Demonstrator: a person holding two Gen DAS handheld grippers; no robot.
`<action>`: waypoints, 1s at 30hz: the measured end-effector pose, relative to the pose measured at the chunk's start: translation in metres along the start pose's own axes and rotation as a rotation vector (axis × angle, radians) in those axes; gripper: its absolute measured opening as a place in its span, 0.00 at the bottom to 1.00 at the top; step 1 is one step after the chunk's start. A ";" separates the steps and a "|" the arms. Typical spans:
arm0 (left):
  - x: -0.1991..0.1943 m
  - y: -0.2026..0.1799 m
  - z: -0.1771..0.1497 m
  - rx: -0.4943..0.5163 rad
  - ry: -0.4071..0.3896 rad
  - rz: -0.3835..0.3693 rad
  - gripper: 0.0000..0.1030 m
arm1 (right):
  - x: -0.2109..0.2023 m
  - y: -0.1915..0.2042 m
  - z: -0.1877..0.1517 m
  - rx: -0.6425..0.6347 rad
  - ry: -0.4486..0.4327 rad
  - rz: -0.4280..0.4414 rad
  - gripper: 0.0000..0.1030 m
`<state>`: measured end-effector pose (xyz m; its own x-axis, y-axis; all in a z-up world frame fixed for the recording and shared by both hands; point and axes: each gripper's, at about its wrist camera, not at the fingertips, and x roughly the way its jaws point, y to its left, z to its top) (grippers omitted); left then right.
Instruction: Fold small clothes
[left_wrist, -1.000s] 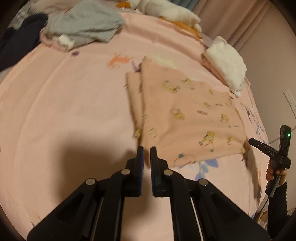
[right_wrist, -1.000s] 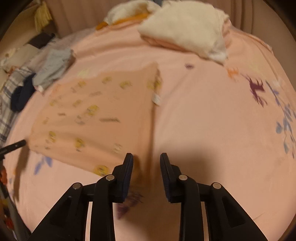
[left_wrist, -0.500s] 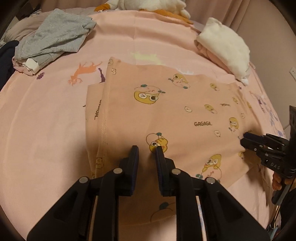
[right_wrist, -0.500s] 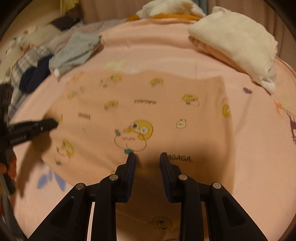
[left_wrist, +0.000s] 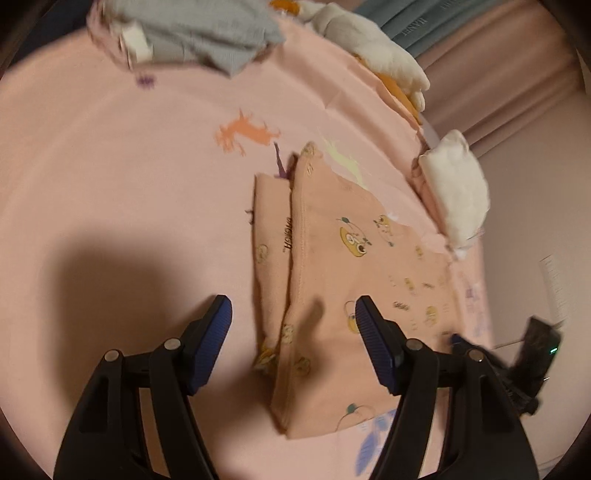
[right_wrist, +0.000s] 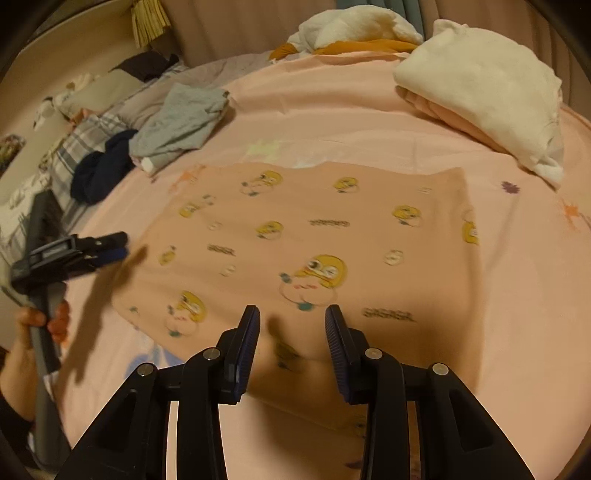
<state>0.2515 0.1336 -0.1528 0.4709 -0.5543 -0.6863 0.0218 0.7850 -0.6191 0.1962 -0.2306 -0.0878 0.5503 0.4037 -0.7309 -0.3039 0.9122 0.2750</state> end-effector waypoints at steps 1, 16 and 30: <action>0.006 0.003 0.002 -0.026 0.012 -0.038 0.67 | 0.002 0.001 0.002 0.007 -0.002 0.008 0.35; 0.049 -0.026 0.030 -0.057 0.065 -0.126 0.63 | 0.046 0.014 0.041 0.070 -0.007 0.067 0.35; 0.049 -0.036 0.032 0.037 0.047 0.056 0.13 | 0.106 0.027 0.080 0.080 0.084 -0.053 0.18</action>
<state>0.3023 0.0871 -0.1520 0.4305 -0.5210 -0.7370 0.0296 0.8243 -0.5654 0.3088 -0.1570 -0.1081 0.4957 0.3509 -0.7944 -0.2117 0.9360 0.2813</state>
